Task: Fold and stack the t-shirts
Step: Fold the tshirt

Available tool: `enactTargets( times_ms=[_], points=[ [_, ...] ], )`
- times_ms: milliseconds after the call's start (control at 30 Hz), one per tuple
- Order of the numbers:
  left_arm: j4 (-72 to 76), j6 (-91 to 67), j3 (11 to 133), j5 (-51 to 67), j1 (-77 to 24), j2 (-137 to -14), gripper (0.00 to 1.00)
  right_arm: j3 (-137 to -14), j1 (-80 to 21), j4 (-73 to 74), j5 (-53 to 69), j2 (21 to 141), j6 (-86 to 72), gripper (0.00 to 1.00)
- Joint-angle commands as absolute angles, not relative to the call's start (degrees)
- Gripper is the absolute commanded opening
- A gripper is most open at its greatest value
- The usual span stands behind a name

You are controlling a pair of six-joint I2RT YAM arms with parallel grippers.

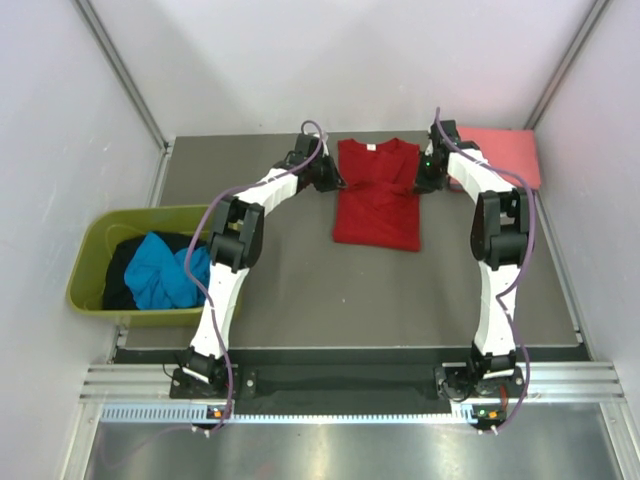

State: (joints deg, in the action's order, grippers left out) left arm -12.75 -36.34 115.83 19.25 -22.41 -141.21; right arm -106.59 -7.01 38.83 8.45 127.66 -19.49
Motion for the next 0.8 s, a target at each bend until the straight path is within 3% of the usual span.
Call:
enactTargets(
  times_ms=[0, 133, 167, 267, 433, 533, 767],
  points=[
    [-8.35, -36.56, 118.65, 19.77, -21.27, -142.55, 0.00, -111.79, -5.80, 37.27, 7.38, 128.49, -18.19, 0.08],
    [-8.00, -36.39, 121.02, 21.71, -21.18, -144.31, 0.05, -113.03, -5.71, 37.18, 6.51, 129.37, -18.37, 0.10],
    [-8.78, -36.47, 121.55, 21.71, -21.18, -144.66, 0.07, -113.20, -5.63, 37.00, 6.33, 129.38, -18.20, 0.17],
    [-11.50, -34.20, 123.83, 22.06, -20.74, -144.32, 0.18, -113.55, -5.54, 36.65, 6.07, 128.41, -18.11, 0.33],
    [-18.71, -29.28, 122.17, 17.42, -19.95, -136.33, 0.41, -107.77, -5.27, 37.97, 5.97, 118.67, -19.24, 0.43],
    [-21.53, -26.90, 116.83, 14.41, -20.04, -130.88, 0.42, -97.94, -5.27, 36.57, 9.04, 111.11, -19.95, 0.46],
    [-17.50, -28.92, 97.94, 21.53, -21.79, -122.79, 0.42, -77.28, -5.45, 30.95, 15.89, 102.22, -18.28, 0.46]
  ],
)
